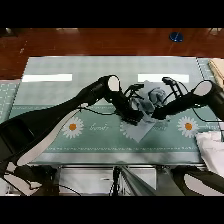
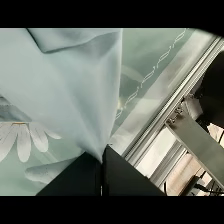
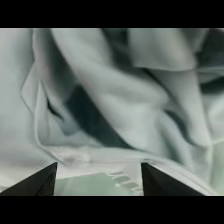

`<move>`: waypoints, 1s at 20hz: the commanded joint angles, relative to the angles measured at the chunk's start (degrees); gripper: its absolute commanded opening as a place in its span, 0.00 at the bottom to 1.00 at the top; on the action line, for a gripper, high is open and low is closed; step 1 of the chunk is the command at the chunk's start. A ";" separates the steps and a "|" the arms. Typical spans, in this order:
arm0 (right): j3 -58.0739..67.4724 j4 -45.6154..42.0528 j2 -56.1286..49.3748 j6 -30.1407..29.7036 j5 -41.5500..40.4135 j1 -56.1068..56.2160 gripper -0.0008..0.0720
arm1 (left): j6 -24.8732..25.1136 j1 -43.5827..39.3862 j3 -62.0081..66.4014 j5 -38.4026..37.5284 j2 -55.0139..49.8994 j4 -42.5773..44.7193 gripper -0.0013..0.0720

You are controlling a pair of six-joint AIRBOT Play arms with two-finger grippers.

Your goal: Fold the shirts.

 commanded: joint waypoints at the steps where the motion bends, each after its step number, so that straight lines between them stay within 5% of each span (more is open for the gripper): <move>1: -0.50 -0.72 -3.32 2.29 -1.36 5.03 0.79 | 0.00 0.07 0.04 -0.09 0.28 0.00 0.05; 2: -0.50 -0.72 -4.66 3.34 -2.54 6.16 0.64 | 0.00 0.07 0.04 -0.09 0.37 0.00 0.05; 4: -0.48 -0.74 -6.14 6.19 -6.10 7.48 0.09 | 0.00 0.11 0.04 -0.07 0.61 0.00 0.05; 5: -0.42 -0.72 -5.86 8.15 -6.64 7.34 0.04 | 0.00 0.28 0.04 -0.07 0.90 0.00 0.05; 13: 10.43 -3.58 16.39 9.42 -5.35 -1.73 0.03 | 0.02 6.86 0.04 -0.02 12.48 0.72 0.05; 20: 33.70 -12.31 27.89 16.74 -7.23 -12.59 0.03 | -3.17 22.56 6.16 3.74 45.35 9.46 0.05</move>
